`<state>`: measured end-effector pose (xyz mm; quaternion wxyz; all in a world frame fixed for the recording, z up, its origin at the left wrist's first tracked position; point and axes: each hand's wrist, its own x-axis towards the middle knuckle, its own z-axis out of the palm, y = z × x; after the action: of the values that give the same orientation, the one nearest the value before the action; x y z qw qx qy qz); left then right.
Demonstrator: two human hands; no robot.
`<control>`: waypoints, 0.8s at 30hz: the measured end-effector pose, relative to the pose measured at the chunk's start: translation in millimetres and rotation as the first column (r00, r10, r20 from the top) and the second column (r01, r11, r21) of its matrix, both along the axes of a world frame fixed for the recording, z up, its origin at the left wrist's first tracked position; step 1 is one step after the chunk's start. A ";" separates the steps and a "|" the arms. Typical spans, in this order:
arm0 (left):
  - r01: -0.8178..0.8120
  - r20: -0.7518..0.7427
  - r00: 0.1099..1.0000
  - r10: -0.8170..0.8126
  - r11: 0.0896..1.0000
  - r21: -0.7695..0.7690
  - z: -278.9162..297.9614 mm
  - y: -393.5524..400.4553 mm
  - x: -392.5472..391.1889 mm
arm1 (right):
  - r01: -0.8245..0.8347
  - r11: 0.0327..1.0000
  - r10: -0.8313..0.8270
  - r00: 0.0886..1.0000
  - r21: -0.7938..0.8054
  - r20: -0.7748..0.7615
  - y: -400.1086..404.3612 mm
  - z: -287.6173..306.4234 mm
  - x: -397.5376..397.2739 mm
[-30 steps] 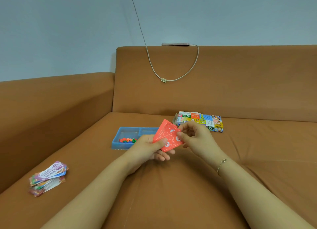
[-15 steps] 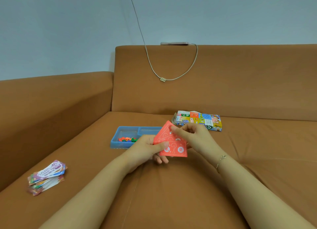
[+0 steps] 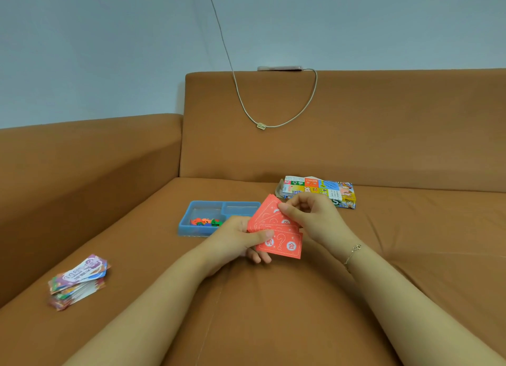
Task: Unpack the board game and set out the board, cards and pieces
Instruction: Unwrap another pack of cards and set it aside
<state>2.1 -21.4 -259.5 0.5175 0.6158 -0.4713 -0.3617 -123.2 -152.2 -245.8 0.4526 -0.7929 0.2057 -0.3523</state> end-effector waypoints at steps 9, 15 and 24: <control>0.035 0.025 0.999 -0.035 0.999 0.021 0.8 -0.3 -1.0 | 0.057 0.998 -0.057 0.998 0.018 0.013 2.0 -0.8 -1.2; 0.019 0.029 0.999 -0.020 0.999 0.035 1.1 0.8 -0.1 | -0.037 0.999 0.037 0.999 -0.001 -0.011 -1.2 -1.9 -5.0; 0.022 0.038 0.999 -0.024 0.999 0.041 0.6 0.6 0.0 | -0.017 0.998 0.016 1.000 -0.067 -0.018 -0.4 -4.4 -0.3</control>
<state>2.1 -20.9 -258.8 0.4915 0.6275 -0.4809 -0.3652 -123.5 -152.6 -250.2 0.4265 -0.8125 0.1911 -0.3484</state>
